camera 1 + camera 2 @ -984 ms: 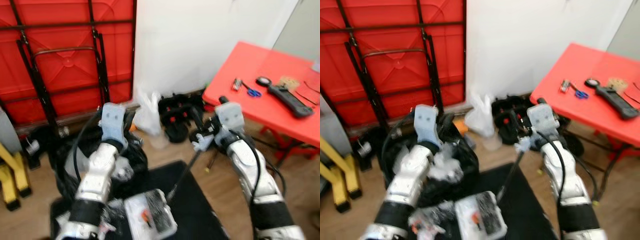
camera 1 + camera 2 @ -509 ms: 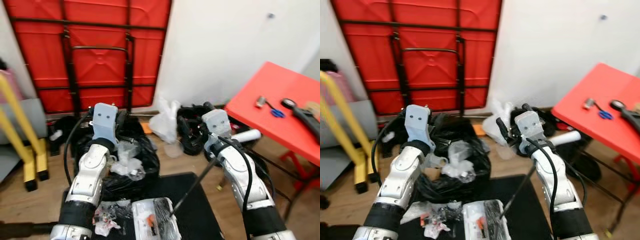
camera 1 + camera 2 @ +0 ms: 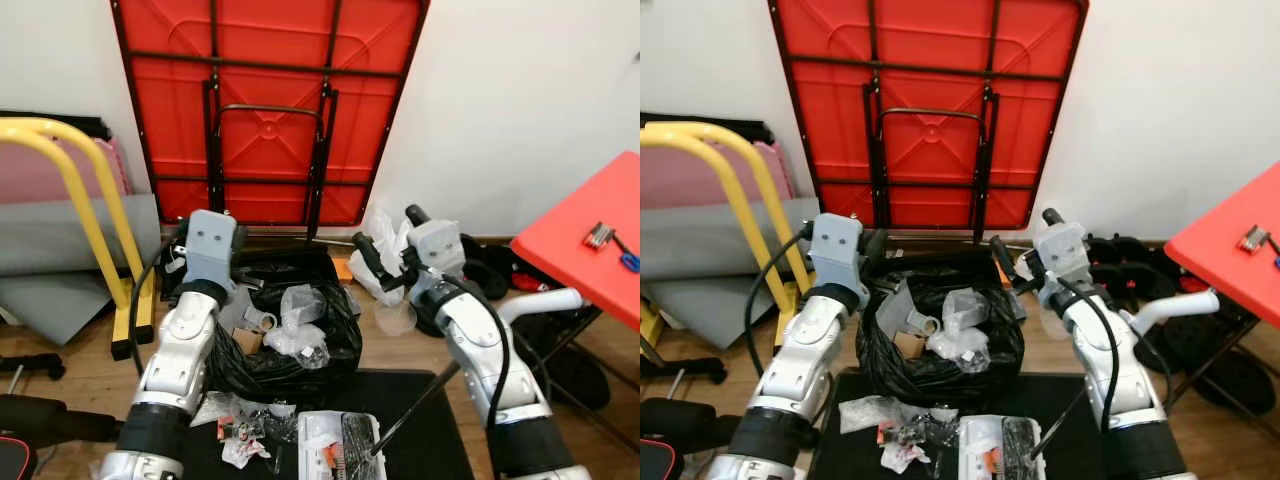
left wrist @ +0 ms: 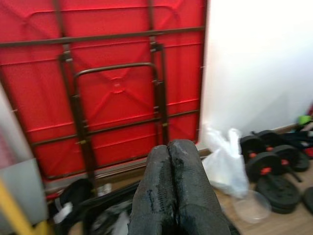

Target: Sweep floor

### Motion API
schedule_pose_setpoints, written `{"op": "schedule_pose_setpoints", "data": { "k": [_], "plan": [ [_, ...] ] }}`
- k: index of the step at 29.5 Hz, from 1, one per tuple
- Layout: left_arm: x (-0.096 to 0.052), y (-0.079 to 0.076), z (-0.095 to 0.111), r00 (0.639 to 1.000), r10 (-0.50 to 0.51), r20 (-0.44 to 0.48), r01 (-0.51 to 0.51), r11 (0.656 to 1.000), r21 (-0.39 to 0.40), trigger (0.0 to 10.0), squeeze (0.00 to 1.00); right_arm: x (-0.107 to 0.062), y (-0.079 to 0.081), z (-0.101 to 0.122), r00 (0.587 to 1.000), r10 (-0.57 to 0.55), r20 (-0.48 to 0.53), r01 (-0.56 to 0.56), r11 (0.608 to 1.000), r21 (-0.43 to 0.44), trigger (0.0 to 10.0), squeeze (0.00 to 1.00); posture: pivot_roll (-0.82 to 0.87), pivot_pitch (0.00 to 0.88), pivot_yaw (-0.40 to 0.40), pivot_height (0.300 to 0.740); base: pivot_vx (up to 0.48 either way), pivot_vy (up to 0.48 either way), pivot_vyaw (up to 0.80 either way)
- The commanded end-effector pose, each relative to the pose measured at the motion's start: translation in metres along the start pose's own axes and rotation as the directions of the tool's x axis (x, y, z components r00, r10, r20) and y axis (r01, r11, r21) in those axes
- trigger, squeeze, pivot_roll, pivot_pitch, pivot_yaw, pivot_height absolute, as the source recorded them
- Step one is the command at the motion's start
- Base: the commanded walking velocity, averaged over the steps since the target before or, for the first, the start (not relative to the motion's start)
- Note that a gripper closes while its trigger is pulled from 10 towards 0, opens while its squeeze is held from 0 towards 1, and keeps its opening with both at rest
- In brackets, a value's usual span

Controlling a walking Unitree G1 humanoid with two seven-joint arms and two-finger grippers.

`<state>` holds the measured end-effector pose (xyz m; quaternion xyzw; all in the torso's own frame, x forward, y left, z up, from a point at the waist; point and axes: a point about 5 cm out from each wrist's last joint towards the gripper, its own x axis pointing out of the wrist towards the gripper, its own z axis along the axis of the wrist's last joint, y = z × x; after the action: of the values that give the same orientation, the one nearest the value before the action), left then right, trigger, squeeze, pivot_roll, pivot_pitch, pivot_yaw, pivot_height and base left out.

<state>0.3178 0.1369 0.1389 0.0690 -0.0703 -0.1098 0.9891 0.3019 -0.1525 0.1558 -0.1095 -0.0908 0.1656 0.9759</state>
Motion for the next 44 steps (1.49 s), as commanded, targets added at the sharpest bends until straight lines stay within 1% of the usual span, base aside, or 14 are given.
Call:
{"op": "schedule_pose_setpoints", "data": {
  "k": [1, 8, 18, 22, 25, 27, 29, 33, 34, 35, 36, 40, 41, 44],
  "plan": [
    [0.001, -0.008, -0.002, 0.999, -0.037, -0.015, 0.037, 0.999, 0.001, 10.0, 0.00, -0.003, -0.006, -0.003, 1.000, -0.019, -0.013, 0.019, 1.000, 0.003, 10.0, 0.00, -0.15, 0.000, -0.160, 0.740, 0.000, -0.360, 0.00],
    [0.000, -0.009, -0.002, 0.999, -0.037, -0.016, 0.037, 0.999, 0.000, 10.0, 0.00, -0.003, -0.007, -0.004, 1.000, -0.020, -0.018, 0.020, 1.000, 0.004, 10.0, 0.00, -0.14, 0.000, -0.162, 0.740, 0.000, -0.335, 0.00],
    [0.001, -0.008, -0.002, 1.000, -0.024, -0.018, 0.024, 1.000, -0.001, 10.0, 0.00, -0.002, -0.007, -0.003, 0.999, -0.028, -0.024, 0.028, 1.000, 0.001, 10.0, 0.00, -0.14, 0.000, -0.161, 0.740, 0.000, 0.000, 0.00],
    [0.001, -0.007, -0.002, 1.000, -0.019, -0.015, 0.019, 1.000, -0.005, 10.0, 0.00, 0.001, -0.008, 0.001, 0.998, -0.061, -0.024, 0.061, 0.998, -0.009, 10.0, 0.00, -0.14, 0.000, -0.160, 0.740, 0.000, 0.000, 0.00],
    [0.001, -0.004, 0.000, 1.000, -0.007, -0.008, 0.007, 1.000, -0.009, 10.0, 0.00, 0.007, -0.004, 0.009, 0.999, -0.023, -0.029, 0.025, 0.997, 0.068, 10.0, 0.00, -0.14, 0.000, -0.157, 0.736, 0.000, 0.000, 0.00],
    [0.001, -0.003, 0.000, 1.000, -0.004, -0.005, 0.004, 1.000, -0.009, 10.0, 0.00, 0.008, -0.003, 0.012, 1.000, -0.007, -0.023, 0.010, 0.995, 0.096, 10.0, 0.00, -0.15, 0.000, -0.156, 0.731, 0.000, 0.000, 0.00],
    [0.002, 0.001, 0.001, 1.000, 0.011, 0.001, -0.011, 1.000, -0.003, 10.0, 0.00, 0.008, 0.005, 0.027, 0.995, 0.089, 0.036, -0.095, 0.974, 0.207, 10.0, 0.00, -0.15, 0.000, -0.154, 0.721, 0.000, 0.000, 0.00],
    [0.003, 0.003, 0.002, 1.000, 0.020, 0.006, -0.020, 1.000, 0.009, 10.0, 0.00, 0.007, 0.009, 0.033, 0.989, 0.140, 0.054, -0.149, 0.955, 0.257, 10.0, 0.00, -0.15, 0.000, -0.153, 0.711, 0.000, 0.000, 0.00],
    [0.003, 0.004, 0.002, 1.000, 0.019, 0.008, -0.019, 1.000, 0.013, 5.4, 0.00, 0.006, 0.008, 0.030, 0.989, 0.141, 0.040, -0.147, 0.955, 0.257, 10.0, 0.00, -0.15, 0.000, -0.152, 0.706, 0.000, 0.000, 0.00],
    [0.003, 0.004, 0.002, 1.000, 0.019, 0.008, -0.019, 1.000, 0.013, 5.4, 0.00, 0.006, 0.008, 0.030, 0.989, 0.141, 0.040, -0.147, 0.955, 0.257, 10.0, 0.00, -0.15, 0.000, -0.152, 0.706, 0.000, 0.000, 0.00],
    [0.003, 0.004, 0.003, 1.000, 0.017, 0.013, -0.017, 1.000, 0.018, 0.0, 0.00, 0.005, 0.006, 0.026, 0.990, 0.137, 0.021, -0.138, 0.958, 0.252, 10.0, 0.00, -0.15, 0.000, -0.151, 0.701, 0.000, 0.000, 0.00],
    [0.002, 0.003, 0.003, 1.000, 0.013, 0.016, -0.014, 0.999, 0.029, 0.0, 0.00, 0.002, 0.004, 0.019, 0.990, 0.141, -0.017, -0.133, 0.960, 0.248, 10.0, 0.00, -0.16, 0.000, -0.148, 0.691, 0.000, 0.000, 0.00],
    [0.002, 0.003, 0.003, 1.000, 0.013, 0.013, -0.013, 0.999, 0.032, 2.1, 0.00, 0.001, 0.003, 0.017, 0.989, 0.145, -0.033, -0.132, 0.959, 0.251, 10.0, 0.00, -0.16, 0.000, -0.146, 0.686, 0.000, 0.000, 0.00],
    [0.002, 0.003, 0.002, 1.000, 0.013, 0.011, -0.013, 0.999, 0.034, 2.1, 0.00, 0.000, 0.003, 0.016, 0.988, 0.147, -0.043, -0.132, 0.958, 0.254, 10.0, 0.00, -0.16, 0.000, -0.147, 0.681, 0.000, 0.000, 0.00]
  ]
}}
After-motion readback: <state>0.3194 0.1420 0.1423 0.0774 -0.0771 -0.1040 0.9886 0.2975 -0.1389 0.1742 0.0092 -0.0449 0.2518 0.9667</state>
